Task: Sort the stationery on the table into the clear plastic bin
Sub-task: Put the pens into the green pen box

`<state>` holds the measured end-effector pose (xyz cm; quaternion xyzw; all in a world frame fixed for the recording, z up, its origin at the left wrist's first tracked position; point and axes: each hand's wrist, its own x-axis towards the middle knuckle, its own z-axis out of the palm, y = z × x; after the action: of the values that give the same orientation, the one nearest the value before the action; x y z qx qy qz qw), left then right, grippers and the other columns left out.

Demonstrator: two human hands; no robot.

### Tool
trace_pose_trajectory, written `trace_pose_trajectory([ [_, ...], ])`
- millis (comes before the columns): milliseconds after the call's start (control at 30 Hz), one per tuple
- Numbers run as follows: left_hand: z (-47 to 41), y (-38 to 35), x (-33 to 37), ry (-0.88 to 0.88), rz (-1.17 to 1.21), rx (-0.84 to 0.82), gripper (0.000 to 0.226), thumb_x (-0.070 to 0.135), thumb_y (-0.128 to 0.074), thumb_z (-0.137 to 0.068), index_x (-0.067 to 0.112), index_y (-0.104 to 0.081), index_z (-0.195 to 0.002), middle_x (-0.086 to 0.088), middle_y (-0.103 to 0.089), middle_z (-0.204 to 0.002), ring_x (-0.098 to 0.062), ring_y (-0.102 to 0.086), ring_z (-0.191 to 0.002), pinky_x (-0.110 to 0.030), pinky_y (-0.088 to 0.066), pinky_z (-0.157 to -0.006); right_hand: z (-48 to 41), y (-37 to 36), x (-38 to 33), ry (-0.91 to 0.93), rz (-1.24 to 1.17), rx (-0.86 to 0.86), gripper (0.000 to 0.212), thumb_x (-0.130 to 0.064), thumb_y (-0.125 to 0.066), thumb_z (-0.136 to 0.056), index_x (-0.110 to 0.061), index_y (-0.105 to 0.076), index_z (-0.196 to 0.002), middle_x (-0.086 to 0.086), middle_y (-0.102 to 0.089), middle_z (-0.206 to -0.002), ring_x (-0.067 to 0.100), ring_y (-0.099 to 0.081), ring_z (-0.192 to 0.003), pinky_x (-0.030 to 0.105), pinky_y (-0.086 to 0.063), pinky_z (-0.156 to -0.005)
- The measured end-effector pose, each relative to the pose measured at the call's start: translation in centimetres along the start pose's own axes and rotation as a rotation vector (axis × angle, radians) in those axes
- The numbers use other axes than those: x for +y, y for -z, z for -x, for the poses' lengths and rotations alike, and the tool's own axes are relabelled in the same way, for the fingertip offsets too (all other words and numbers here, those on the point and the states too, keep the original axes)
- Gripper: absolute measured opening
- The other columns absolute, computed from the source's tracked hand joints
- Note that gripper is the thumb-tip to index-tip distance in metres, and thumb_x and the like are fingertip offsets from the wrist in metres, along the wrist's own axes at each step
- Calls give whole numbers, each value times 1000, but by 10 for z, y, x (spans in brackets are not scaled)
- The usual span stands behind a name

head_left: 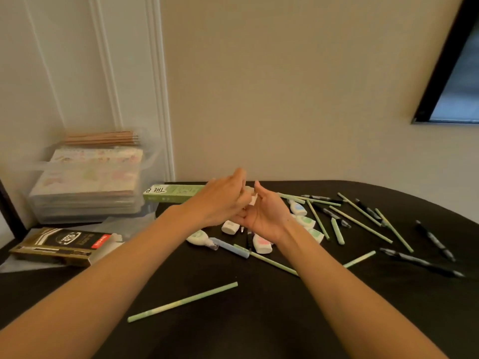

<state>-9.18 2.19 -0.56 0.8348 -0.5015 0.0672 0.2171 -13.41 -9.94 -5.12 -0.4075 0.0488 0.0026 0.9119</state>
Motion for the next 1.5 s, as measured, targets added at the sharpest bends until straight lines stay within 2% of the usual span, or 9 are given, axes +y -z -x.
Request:
trace_pose_trajectory([
  [100, 3, -3, 4, -27, -34, 63, 28, 41, -51, -90, 16, -38, -90, 5, -45, -74, -11, -39, -63, -24, -26, -55, 17, 13, -9, 38, -22, 11, 56, -44, -19, -100, -2, -51, -121, 19, -66, -103, 31, -68, -89, 44, -54, -82],
  [267, 10, -16, 7, 41, -35, 87, 22, 33, -50, -93, 18, -35, -88, 2, -42, -91, -16, -42, -77, -29, -33, -68, 40, 22, -18, -9, 156, 14, 61, -53, -30, -95, -4, -56, -120, 19, -64, -113, 30, -62, -103, 40, -51, -89],
  [467, 25, -26, 19, 9, 13, 7, 10, 25, -47, -96, 19, -41, -90, 4, -48, -98, -12, -50, -86, -21, -41, -69, 55, 36, -16, 17, 405, 172, 33, -31, -45, -94, -5, -63, -102, 13, -69, -89, 20, -68, -72, 28, -55, -62],
  [700, 30, -30, 22, 52, 182, -26, 15, 19, -53, -93, 19, -39, -89, 10, -48, -86, -6, -47, -78, -18, -36, -62, 67, 32, -13, 27, 436, 181, 23, -9, -42, -96, -1, -62, -87, 15, -70, -76, 20, -70, -62, 26, -58, -58],
  [1000, 21, -33, 54, 134, 498, 321, 17, 32, -45, -96, 24, -41, -111, 6, -52, -105, -4, -52, -90, -3, -36, -65, 71, 20, -6, 137, 212, 116, 11, 0, -53, -89, 0, -64, -89, 14, -71, -89, 20, -71, -82, 27, -58, -72],
  [1133, 13, -38, 54, 210, 376, 470, 18, 26, -56, -91, 14, -60, -103, -2, -60, -104, -9, -52, -94, -7, -35, -69, 75, 9, -1, 156, 72, 121, 20, 5, -52, -88, 1, -70, -79, 13, -72, -83, 19, -72, -78, 27, -59, -71],
  [1200, 12, -40, 52, 261, 371, 475, 23, 28, -61, -87, 14, -61, -106, 0, -59, -106, -7, -49, -95, -14, -36, -73, 77, 8, -1, 153, 13, 125, 27, 7, -51, -88, 1, -71, -72, 14, -72, -82, 20, -72, -76, 29, -59, -71],
  [1333, 17, -40, 48, 361, 409, 423, 44, 35, -62, -85, 16, -50, -122, 6, -49, -107, -11, -45, -105, -22, -38, -80, 74, 7, 2, 153, -60, 140, 17, 8, -48, -88, 5, -64, -84, 16, -72, -82, 23, -71, -77, 33, -57, -75],
  [1500, 26, -33, 41, 333, 344, 351, 45, 35, -63, -85, 19, -48, -124, 7, -48, -107, -9, -46, -100, -15, -40, -67, 66, 7, 3, 167, -124, 136, 15, 7, -48, -89, 6, -62, -86, 19, -70, -82, 25, -71, -76, 34, -56, -74],
])
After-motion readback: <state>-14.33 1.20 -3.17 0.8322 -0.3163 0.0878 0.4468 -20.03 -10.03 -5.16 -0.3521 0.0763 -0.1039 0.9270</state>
